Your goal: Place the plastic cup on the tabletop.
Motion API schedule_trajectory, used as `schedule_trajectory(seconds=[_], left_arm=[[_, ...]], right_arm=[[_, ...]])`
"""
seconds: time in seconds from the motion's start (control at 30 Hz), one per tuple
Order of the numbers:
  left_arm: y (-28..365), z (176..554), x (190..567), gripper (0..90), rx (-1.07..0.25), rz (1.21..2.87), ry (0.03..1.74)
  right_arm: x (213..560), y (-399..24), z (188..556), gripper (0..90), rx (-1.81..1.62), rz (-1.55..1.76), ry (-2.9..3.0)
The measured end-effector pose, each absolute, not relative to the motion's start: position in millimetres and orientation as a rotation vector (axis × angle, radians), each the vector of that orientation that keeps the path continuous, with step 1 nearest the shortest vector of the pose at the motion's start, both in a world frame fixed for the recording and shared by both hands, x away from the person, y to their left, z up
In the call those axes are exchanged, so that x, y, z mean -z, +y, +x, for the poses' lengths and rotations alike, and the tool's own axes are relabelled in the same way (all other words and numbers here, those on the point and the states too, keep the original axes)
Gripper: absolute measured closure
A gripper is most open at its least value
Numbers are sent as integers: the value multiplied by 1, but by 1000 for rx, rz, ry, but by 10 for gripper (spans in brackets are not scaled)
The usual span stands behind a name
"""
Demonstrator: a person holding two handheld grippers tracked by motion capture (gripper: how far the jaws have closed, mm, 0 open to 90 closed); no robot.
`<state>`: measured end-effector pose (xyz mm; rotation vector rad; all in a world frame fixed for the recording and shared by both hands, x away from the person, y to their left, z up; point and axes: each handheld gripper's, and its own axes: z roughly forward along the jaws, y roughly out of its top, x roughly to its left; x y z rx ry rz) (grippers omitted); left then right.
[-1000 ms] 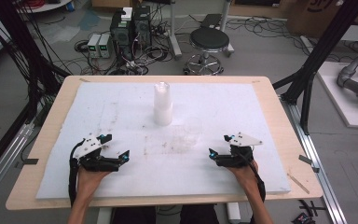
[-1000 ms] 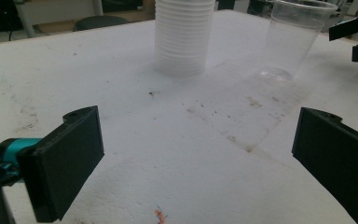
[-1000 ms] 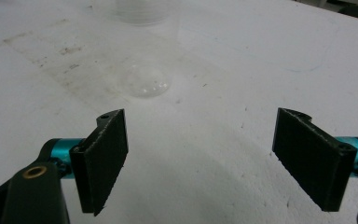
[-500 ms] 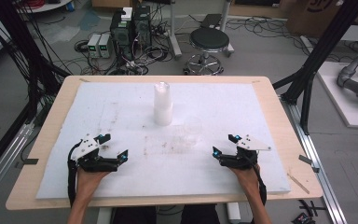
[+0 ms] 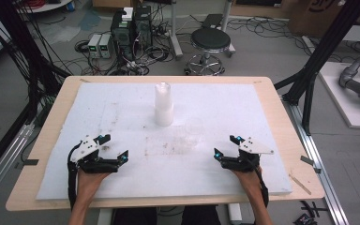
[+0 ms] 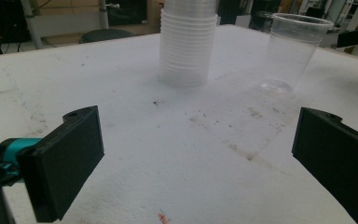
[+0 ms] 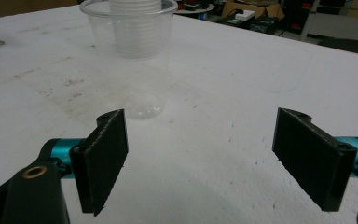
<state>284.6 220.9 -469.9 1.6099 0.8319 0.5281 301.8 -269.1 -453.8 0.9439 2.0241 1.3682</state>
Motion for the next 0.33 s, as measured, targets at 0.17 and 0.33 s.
schedule_trajectory(seconds=[0.17,0.33], left_arm=[[220,284,470,19,-537,1615,821],[220,284,470,19,-535,1614,826]], right_arm=[[454,-270,303,182,-1375,949,2034],[454,-269,303,182,-1365,942,2036]])
